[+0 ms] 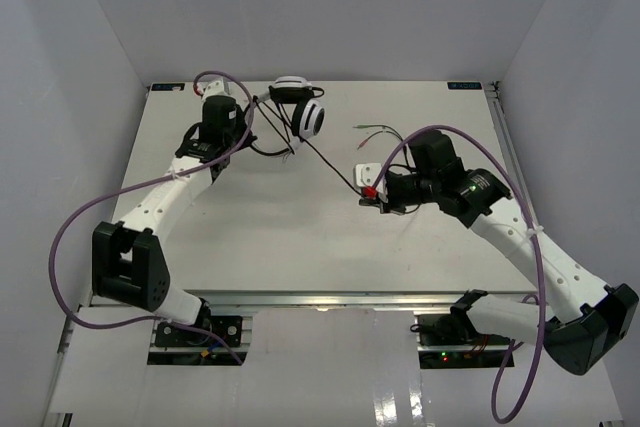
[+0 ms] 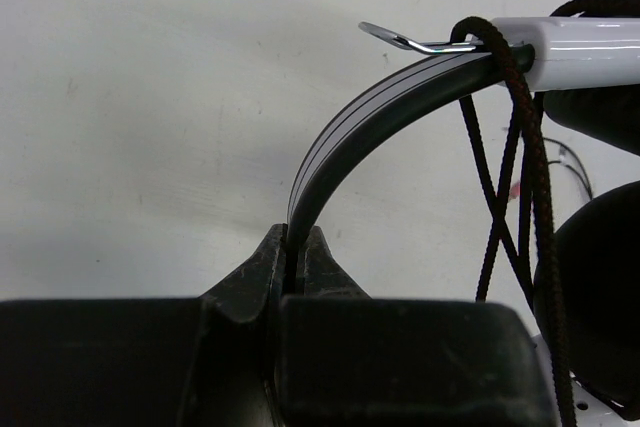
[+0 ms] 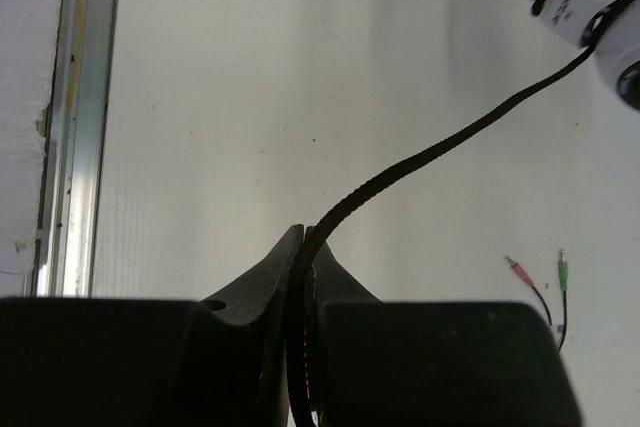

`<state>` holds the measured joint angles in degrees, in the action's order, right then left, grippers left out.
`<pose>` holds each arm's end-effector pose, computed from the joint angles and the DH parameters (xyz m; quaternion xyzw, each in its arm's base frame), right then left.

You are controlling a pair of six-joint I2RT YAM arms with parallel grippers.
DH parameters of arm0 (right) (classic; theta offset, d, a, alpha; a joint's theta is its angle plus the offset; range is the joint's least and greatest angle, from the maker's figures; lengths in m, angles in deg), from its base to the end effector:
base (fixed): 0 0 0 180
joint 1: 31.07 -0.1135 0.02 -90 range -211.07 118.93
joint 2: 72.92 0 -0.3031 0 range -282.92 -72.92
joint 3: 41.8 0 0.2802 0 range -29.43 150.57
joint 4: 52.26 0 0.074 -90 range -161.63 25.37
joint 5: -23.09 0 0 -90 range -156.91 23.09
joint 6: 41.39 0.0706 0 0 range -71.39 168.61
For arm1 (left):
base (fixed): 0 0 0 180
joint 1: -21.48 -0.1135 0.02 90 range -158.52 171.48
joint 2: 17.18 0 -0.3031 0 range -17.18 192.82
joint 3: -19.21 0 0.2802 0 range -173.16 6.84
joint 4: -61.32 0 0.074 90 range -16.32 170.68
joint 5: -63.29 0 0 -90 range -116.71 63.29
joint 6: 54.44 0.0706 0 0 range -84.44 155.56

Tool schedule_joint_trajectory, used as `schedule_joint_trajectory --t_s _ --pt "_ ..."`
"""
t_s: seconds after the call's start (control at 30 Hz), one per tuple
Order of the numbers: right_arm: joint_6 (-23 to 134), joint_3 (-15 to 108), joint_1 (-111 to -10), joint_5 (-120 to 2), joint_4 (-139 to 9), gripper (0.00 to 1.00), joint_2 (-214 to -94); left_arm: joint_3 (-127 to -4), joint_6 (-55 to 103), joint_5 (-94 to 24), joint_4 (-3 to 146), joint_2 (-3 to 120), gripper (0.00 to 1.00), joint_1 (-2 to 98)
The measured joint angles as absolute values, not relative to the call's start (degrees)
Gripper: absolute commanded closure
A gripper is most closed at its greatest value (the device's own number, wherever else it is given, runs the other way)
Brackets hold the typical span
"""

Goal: Wrap the headphones

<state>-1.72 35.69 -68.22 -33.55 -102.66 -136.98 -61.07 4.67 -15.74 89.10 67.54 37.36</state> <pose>0.1887 0.1917 0.3712 -0.6852 0.5307 0.2061 0.4543 0.3814 -0.0945 0.3172 -0.1596 0.8580 -0.1141 0.4746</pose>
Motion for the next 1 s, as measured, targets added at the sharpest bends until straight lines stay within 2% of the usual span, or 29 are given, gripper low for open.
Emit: schedule_joint_trajectory --t_s 0.3,0.53,0.73,1.0 --pt "-3.6 46.1 -70.3 -42.3 -102.3 0.92 -143.7 -61.5 10.6 -15.8 89.4 75.8 1.0 42.9" --pt "-4.7 48.6 -70.5 -51.9 -98.9 0.92 -146.5 -57.6 17.0 -16.8 90.3 76.5 1.0 50.6" --pt "-4.6 48.6 -70.5 -56.4 -96.8 0.9 -149.1 -53.1 21.7 -19.7 91.2 71.9 1.0 55.1" --pt "-2.6 48.1 -67.8 -55.1 -93.7 0.89 -150.4 -48.3 24.1 -28.9 89.1 59.1 1.0 59.4"
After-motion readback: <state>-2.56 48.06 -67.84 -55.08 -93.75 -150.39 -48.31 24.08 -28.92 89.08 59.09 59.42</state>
